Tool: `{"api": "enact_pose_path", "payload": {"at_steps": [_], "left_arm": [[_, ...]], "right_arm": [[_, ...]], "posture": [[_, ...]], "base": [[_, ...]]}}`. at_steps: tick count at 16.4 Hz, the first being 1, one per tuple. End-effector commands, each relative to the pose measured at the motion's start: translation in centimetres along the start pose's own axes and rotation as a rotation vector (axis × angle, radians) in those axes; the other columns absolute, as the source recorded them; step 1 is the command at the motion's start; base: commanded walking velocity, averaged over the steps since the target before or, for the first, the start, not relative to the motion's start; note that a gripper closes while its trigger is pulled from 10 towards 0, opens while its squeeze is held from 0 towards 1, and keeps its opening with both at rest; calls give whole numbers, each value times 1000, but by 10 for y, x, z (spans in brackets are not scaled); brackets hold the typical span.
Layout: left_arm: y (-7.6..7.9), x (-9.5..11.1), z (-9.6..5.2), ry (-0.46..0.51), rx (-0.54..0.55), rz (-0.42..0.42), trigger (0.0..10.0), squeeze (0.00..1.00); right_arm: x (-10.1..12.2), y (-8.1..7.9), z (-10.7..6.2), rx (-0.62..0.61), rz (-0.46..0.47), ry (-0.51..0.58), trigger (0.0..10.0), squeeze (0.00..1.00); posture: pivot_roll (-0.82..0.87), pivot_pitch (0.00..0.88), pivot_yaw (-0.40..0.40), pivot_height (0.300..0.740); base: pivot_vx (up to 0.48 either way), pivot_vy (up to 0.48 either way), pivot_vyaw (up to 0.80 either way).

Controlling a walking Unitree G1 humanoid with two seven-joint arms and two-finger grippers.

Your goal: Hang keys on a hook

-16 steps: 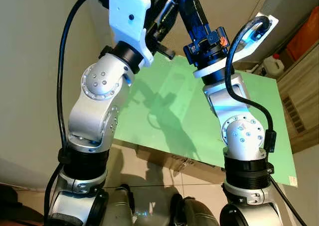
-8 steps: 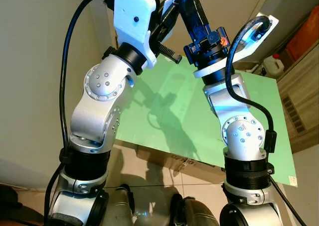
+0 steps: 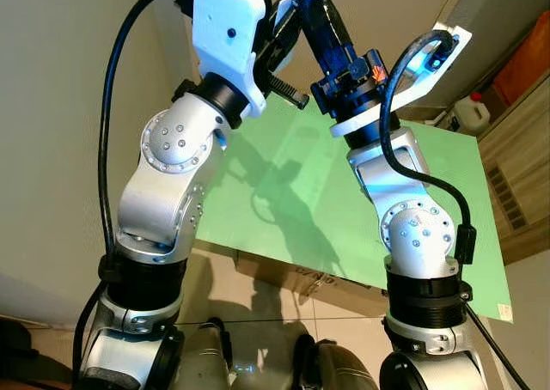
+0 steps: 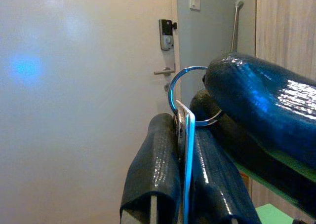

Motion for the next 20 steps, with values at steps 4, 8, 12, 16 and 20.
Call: {"api": "enact_pose_path", "payload": {"at_steps": [4,8,12,16,20], "left_arm": [[5,6,2,21,-25,4,0,0],[7,7,3,25,-35,-2,0,0],[13,3,3,5,-71,-15,0,0],[16,0,3,-6,-89,-16,0,0],[18,0,3,-7,-95,-16,0,0]], "right_arm": [[-6,-5,-4,25,-4,-31,2902,0],[-10,-4,-4,28,-53,-58,0,0],[-9,-7,-3,47,-55,-44,0,0],[-13,-11,-1,70,-72,-73,10000,51],[-14,-10,0,50,-75,-81,10000,0]], "posture": [[172,149,-54,740],[171,144,-55,740],[165,142,-57,740],[162,140,-56,740],[163,143,-55,740]], "base": [[0,0,0],[0,0,0],[0,0,0],[0,0,0],[0,0,0]]}}
Point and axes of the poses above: a point about 5 cm out from each wrist's last joint towards the gripper, its own z axis pointing out of the wrist towards the gripper, its own x axis along the axis of the wrist's last joint, y = z × x, the point moved 1 cm from there along z, pointing out of the wrist towards the gripper, and after that the axes turned 6 degrees about -z, right-handed, at the moved point
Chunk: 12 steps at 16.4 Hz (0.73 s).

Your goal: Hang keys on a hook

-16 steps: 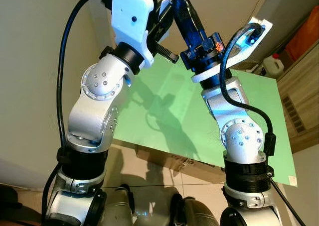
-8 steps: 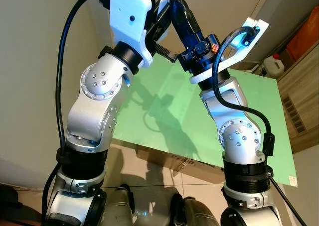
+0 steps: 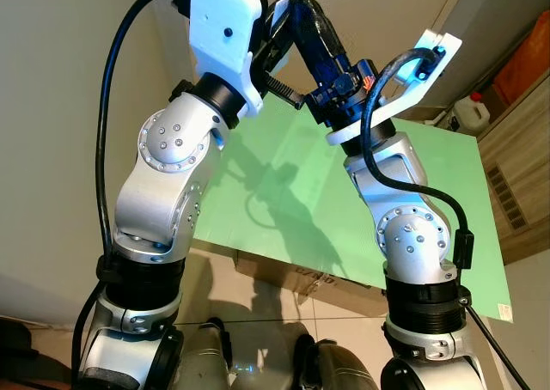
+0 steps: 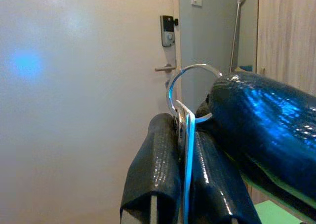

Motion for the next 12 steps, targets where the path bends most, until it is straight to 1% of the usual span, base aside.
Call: {"api": "enact_pose_path", "payload": {"at_steps": [1,12], "left_arm": [[17,2,3,10,-85,-10,0,0],[17,2,3,10,-85,-9,0,0]], "right_arm": [[-7,-8,3,30,8,-42,10000,0],[-7,-7,3,29,9,-43,10000,0]], "posture": [[163,148,-56,740],[163,148,-56,740]], "base": [[0,0,0],[0,0,0]]}}
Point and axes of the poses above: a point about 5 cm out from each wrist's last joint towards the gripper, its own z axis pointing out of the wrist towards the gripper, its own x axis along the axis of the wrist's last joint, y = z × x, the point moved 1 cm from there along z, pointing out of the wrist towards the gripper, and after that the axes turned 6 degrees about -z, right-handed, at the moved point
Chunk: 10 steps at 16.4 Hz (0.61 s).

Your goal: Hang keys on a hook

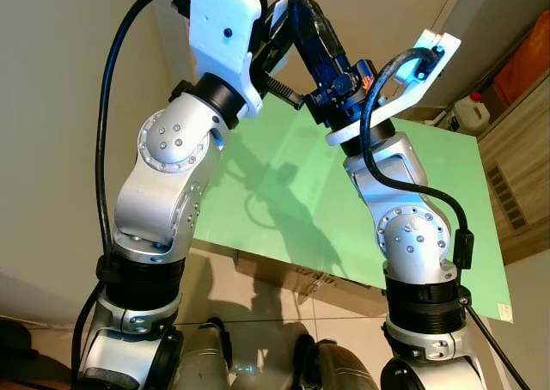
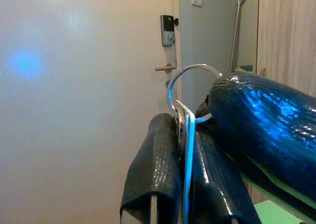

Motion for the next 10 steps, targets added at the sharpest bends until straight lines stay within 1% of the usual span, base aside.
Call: {"api": "enact_pose_path", "payload": {"at_steps": [1,6,7,8,9,10], "left_arm": [[17,3,3,11,-85,-8,0,0],[17,3,3,11,-85,-8,0,0],[19,2,3,5,-93,-4,10000,0],[21,1,2,-4,-102,2,10000,0],[21,1,3,-6,-99,4,10000,0],[20,1,3,-7,-97,4,10000,0]], "right_arm": [[-7,-7,3,30,9,-41,10000,0],[-7,-7,3,30,9,-41,10000,0],[-8,-1,7,-19,-23,-42,10000,0],[-9,7,11,-82,-64,-41,10000,906],[-9,6,11,-81,-76,-45,10000,1000],[-9,7,11,-88,-99,-53,10000,1000]], "posture": [[163,148,-56,740],[163,148,-56,740],[170,149,-54,740],[169,150,-56,740],[170,150,-56,740],[169,150,-55,740]], "base": [[0,0,0],[0,0,0],[0,0,0],[0,0,0],[0,0,0],[0,0,0]]}}
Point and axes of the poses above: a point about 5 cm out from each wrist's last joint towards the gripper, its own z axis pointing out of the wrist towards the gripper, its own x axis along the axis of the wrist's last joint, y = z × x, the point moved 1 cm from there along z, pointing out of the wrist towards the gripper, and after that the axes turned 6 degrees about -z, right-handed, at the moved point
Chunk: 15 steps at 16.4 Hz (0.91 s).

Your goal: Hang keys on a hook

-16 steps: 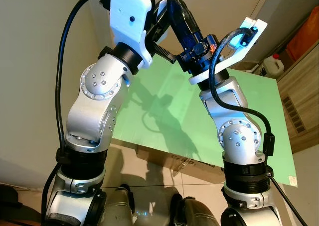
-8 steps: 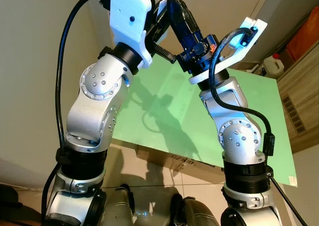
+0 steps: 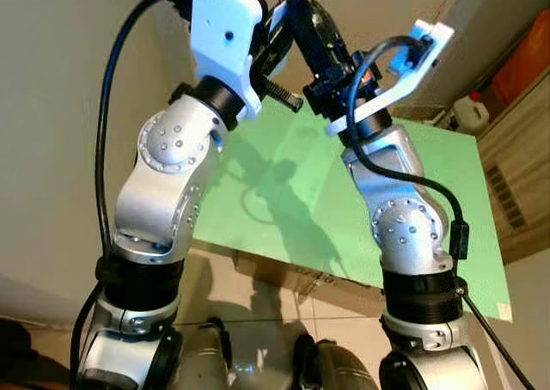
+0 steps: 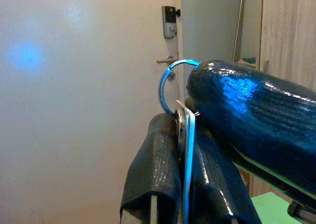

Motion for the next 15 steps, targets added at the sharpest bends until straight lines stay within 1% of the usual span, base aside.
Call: {"api": "enact_pose_path", "payload": {"at_steps": [1,2,5,6,7,13,15], "left_arm": [[21,5,3,25,-104,-1,10000,0],[21,5,3,24,-102,-1,10000,0],[20,5,3,22,-98,1,10000,0],[19,6,3,23,-95,3,10000,0],[19,6,3,24,-94,5,10000,0],[18,7,2,23,-88,6,10000,0],[16,5,3,19,-70,-6,10000,0]], "right_arm": [[-8,-1,4,-21,-13,-43,10000,1000],[-9,-1,4,-25,-35,-48,10000,0],[-10,-3,6,-16,-50,-46,10000,0],[-10,-4,5,-7,-41,-36,2549,0],[-10,-5,5,-1,-33,-28,0,0],[-10,-6,4,-4,-11,-13,0,0],[-9,-5,4,-10,4,-5,0,0]], "posture": [[169,150,-55,740],[171,152,-54,740],[172,151,-54,740],[173,150,-52,740],[174,150,-51,740],[177,149,-53,740],[178,150,-54,740]], "base": [[0,0,0],[0,0,0],[0,0,0],[0,0,0],[0,0,0],[0,0,0],[0,0,0]]}}
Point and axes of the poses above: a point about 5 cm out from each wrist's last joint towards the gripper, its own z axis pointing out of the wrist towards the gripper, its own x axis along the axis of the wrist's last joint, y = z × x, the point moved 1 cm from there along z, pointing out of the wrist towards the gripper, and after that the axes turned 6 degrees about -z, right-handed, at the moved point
